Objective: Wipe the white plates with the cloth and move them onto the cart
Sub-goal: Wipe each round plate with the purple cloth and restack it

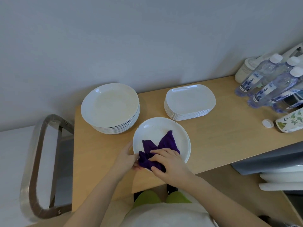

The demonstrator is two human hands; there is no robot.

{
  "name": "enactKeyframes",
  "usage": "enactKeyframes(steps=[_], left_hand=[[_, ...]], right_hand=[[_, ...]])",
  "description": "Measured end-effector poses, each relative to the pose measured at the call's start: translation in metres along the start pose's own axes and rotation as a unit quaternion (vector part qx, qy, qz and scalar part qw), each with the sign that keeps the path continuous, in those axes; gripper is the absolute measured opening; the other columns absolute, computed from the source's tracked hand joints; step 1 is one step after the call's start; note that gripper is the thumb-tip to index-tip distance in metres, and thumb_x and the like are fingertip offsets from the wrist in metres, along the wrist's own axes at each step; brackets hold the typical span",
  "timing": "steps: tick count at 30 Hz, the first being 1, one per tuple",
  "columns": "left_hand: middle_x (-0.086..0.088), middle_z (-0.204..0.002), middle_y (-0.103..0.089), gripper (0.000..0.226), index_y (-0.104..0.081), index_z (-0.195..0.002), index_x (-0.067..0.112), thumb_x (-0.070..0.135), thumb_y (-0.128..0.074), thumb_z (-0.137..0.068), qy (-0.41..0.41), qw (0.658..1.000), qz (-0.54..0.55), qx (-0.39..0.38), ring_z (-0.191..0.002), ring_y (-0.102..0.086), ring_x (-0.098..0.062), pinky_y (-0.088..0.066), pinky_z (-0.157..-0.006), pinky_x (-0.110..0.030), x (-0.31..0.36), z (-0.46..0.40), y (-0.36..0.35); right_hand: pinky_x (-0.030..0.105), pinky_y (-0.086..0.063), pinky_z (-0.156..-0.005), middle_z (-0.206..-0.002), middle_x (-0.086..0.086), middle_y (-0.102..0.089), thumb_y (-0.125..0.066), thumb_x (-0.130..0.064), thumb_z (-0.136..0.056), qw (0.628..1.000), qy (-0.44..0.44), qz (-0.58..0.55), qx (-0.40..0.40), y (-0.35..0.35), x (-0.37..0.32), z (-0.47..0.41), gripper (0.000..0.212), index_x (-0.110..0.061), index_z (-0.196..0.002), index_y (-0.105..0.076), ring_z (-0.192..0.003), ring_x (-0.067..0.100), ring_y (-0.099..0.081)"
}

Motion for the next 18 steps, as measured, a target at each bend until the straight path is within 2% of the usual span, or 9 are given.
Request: enactKeyframes(steps=[3, 5, 8, 11, 14, 18], left_hand=[[-0.005, -0.067, -0.072, 0.051, -0.042, -0.114, 0.046, 0.005, -0.055, -0.088, -0.007, 1.0, -0.017, 0.006, -0.06, -0.07, -0.029, -0.058, -0.061, -0.043, 0.003, 0.001, -0.002], [-0.006, -0.068, -0.072, 0.056, -0.042, -0.122, 0.042, 0.001, -0.053, -0.085, -0.002, 1.0, -0.024, 0.008, -0.059, -0.07, -0.027, -0.058, -0.057, -0.039, 0.003, 0.001, -0.002], [-0.007, -0.067, -0.072, 0.063, -0.039, -0.135, 0.033, -0.003, -0.05, -0.084, 0.005, 1.0, -0.018, 0.003, -0.054, -0.069, -0.024, -0.057, -0.049, -0.028, 0.004, 0.001, -0.003], [-0.006, -0.063, -0.072, 0.062, -0.04, -0.129, 0.037, -0.004, -0.049, -0.084, 0.009, 1.0, -0.006, 0.005, -0.053, -0.068, -0.023, -0.057, -0.05, -0.028, 0.004, 0.001, -0.002], [-0.01, -0.065, -0.072, 0.06, -0.041, -0.129, 0.038, -0.003, -0.049, -0.086, 0.018, 1.0, 0.001, 0.002, -0.053, -0.069, -0.022, -0.057, -0.053, -0.03, 0.003, 0.001, -0.001], [-0.008, -0.063, -0.072, 0.06, -0.042, -0.133, 0.035, -0.002, -0.048, -0.086, 0.022, 1.0, -0.003, 0.0, -0.053, -0.069, -0.022, -0.057, -0.054, -0.03, 0.005, 0.0, -0.001]], right_hand=[[0.028, -0.022, -0.11, -0.138, -0.024, -0.044, -0.047, -0.047, -0.087, 1.0, 0.022, 0.017, -0.001, 0.001, -0.001, 0.005, 0.038, -0.04, -0.122, -0.057, -0.129, 0.001, -0.034], [0.028, -0.024, -0.109, -0.137, -0.021, -0.048, -0.053, -0.043, -0.085, 0.998, 0.039, 0.051, -0.008, 0.006, 0.004, 0.009, 0.036, -0.038, -0.12, -0.06, -0.128, 0.004, -0.038], [0.036, -0.041, -0.1, -0.126, -0.012, -0.061, -0.07, -0.034, -0.075, 0.991, 0.061, 0.117, 0.021, 0.022, 0.019, 0.015, 0.031, -0.032, -0.106, -0.07, -0.118, 0.015, -0.055], [0.042, -0.051, -0.09, -0.116, -0.006, -0.067, -0.084, -0.03, -0.064, 0.979, 0.059, 0.186, 0.051, 0.035, 0.036, 0.013, 0.035, -0.031, -0.097, -0.073, -0.107, 0.022, -0.064], [0.043, -0.045, -0.097, -0.129, -0.003, -0.06, -0.076, -0.029, -0.077, 0.976, 0.014, 0.211, 0.05, 0.04, 0.048, -0.003, 0.035, -0.029, -0.111, -0.069, -0.12, 0.026, -0.054], [0.039, -0.033, -0.105, -0.142, -0.004, -0.045, -0.059, -0.029, -0.09, 0.981, -0.05, 0.174, 0.074, 0.034, 0.048, -0.042, 0.04, -0.026, -0.13, -0.056, -0.131, 0.025, -0.036]])
Point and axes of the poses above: each hand's wrist, its own z-axis away from the middle knuckle, its own y-axis out of the back of the hand, x = y × z, the point moved 3 cm from there along -z, towards the middle knuckle
